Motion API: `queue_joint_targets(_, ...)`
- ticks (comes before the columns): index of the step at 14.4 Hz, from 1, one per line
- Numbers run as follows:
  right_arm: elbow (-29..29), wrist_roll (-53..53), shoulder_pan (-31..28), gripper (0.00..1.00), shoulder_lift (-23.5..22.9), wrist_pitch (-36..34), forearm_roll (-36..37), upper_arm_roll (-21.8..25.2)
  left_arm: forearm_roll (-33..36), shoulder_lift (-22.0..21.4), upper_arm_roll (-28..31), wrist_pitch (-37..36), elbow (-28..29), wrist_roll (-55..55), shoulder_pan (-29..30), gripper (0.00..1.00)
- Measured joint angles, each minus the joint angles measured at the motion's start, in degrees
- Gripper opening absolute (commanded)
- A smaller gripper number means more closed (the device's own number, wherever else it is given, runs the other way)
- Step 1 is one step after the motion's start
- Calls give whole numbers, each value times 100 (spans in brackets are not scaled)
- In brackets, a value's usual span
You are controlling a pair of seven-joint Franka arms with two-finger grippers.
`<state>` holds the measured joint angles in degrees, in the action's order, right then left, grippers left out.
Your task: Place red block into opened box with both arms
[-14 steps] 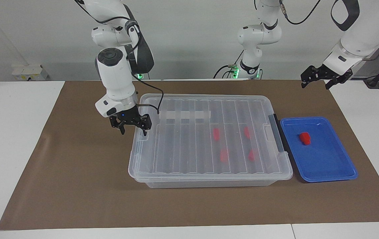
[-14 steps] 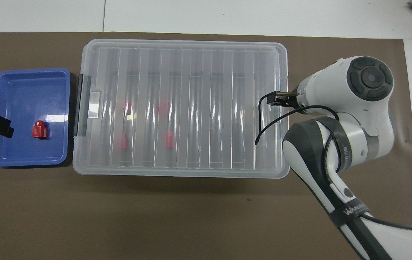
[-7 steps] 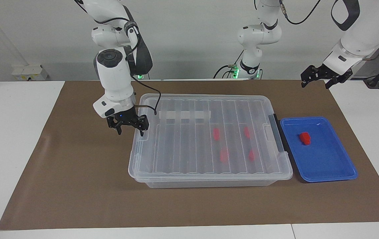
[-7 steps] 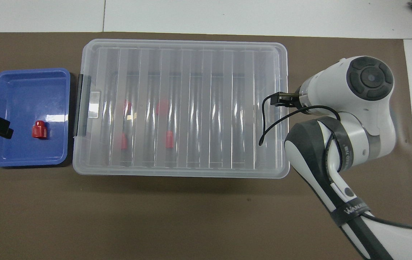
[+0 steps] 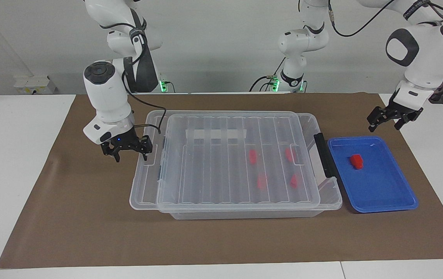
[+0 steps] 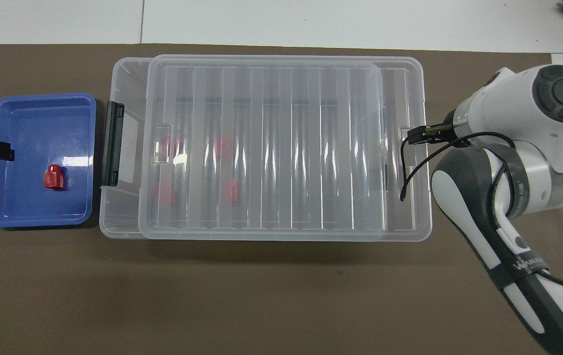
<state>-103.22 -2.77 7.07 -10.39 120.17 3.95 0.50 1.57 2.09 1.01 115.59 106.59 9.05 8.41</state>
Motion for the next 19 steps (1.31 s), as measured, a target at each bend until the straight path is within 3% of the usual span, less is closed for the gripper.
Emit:
queue_joint_targets(5,3,1025,-378,96,1,-2,-1,-2,0,188,-4,2076,1366,-1,127,100)
queue_joint_targets(9,1,1922,-692,97,1,-14,-1,1,0,358,-12,2447,1822,-1,127,100)
queue_joint_targets(16,-5,3188,-1130,97,0,-20,-3,3,-1,1058,4,3043,1846,-47,187,99)
queue_joint_targets(18,-8,3334,-1178,98,0,-20,-3,3,-1,1079,-13,3063,1845,-228,185,90)
queue_joint_targets(19,-9,3346,-1181,98,0,-20,-3,3,-1,1079,-30,3063,1845,-348,180,78)
